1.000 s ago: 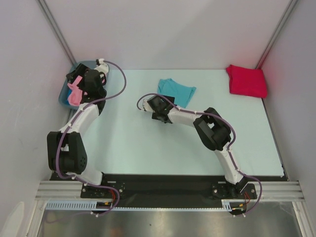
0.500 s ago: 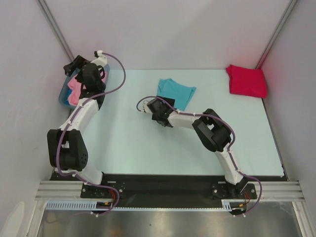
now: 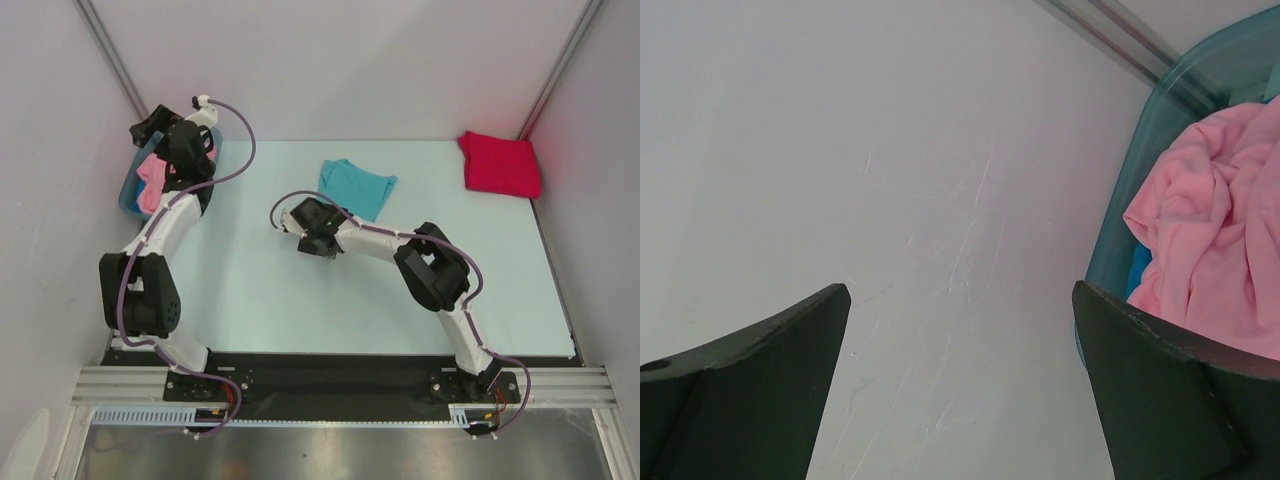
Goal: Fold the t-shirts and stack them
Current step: Neatly place the folded tshirt to the corner
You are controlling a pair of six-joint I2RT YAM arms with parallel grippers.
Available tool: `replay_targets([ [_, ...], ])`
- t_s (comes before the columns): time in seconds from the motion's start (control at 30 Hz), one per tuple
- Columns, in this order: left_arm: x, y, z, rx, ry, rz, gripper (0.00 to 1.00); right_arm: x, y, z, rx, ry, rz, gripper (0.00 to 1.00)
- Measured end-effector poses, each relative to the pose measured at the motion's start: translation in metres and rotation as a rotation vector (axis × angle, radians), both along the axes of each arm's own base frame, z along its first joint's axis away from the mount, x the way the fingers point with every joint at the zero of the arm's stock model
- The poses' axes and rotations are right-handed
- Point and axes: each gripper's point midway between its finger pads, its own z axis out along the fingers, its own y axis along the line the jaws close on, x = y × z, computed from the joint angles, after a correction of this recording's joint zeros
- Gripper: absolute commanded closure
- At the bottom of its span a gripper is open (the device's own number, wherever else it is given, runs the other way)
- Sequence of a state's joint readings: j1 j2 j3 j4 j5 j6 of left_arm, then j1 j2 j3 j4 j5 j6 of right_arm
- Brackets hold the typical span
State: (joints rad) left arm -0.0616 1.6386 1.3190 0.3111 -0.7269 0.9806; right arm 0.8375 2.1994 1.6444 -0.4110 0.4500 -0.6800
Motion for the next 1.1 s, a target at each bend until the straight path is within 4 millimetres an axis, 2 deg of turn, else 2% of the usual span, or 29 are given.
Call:
replay_targets([
  [0.13,0.002,0.0,-0.001,0.001,0.003,0.0,0.0,0.009,-0.007,-0.001,-0.006,-0.009,-0.017,0.08],
  [0.23,0.002,0.0,0.001,0.012,0.003,0.0,0.0,0.038,-0.023,-0.001,-0.025,-0.058,-0.063,0.21],
  [0.27,0.002,0.0,0.003,0.019,0.0,0.0,0.0,0.053,-0.032,-0.002,-0.036,-0.085,-0.091,0.46],
  [0.3,0.002,0.0,0.005,0.028,-0.003,0.0,0.0,0.068,-0.041,-0.002,-0.044,-0.109,-0.119,0.66],
  [0.33,0.002,0.001,0.009,0.04,-0.011,0.0,0.0,0.08,-0.052,-0.008,-0.052,-0.12,-0.138,0.86],
  [0.37,0.003,0.001,0.012,0.053,-0.018,0.0,0.0,0.087,-0.061,-0.013,-0.073,-0.133,-0.153,1.0],
  [0.43,0.003,0.001,0.019,0.074,-0.034,-0.002,0.0,0.102,-0.083,-0.017,-0.135,-0.203,-0.185,1.0],
  [0.5,0.002,0.002,0.025,0.093,-0.048,-0.001,0.0,0.104,-0.094,-0.015,-0.184,-0.26,-0.178,1.0],
  [0.63,0.003,0.003,0.03,0.108,-0.06,-0.004,0.0,0.092,-0.093,-0.015,-0.287,-0.347,-0.093,1.0],
  [0.77,0.005,0.003,0.039,0.108,-0.072,-0.007,0.0,0.084,-0.088,-0.005,-0.349,-0.394,-0.021,1.0],
  [0.93,0.006,0.003,0.066,0.097,-0.135,-0.005,0.0,0.098,-0.086,0.035,-0.351,-0.504,0.001,1.0],
  [1.1,0.009,0.001,0.072,0.076,-0.152,-0.009,0.0,0.126,-0.11,0.09,-0.353,-0.618,-0.034,1.0],
])
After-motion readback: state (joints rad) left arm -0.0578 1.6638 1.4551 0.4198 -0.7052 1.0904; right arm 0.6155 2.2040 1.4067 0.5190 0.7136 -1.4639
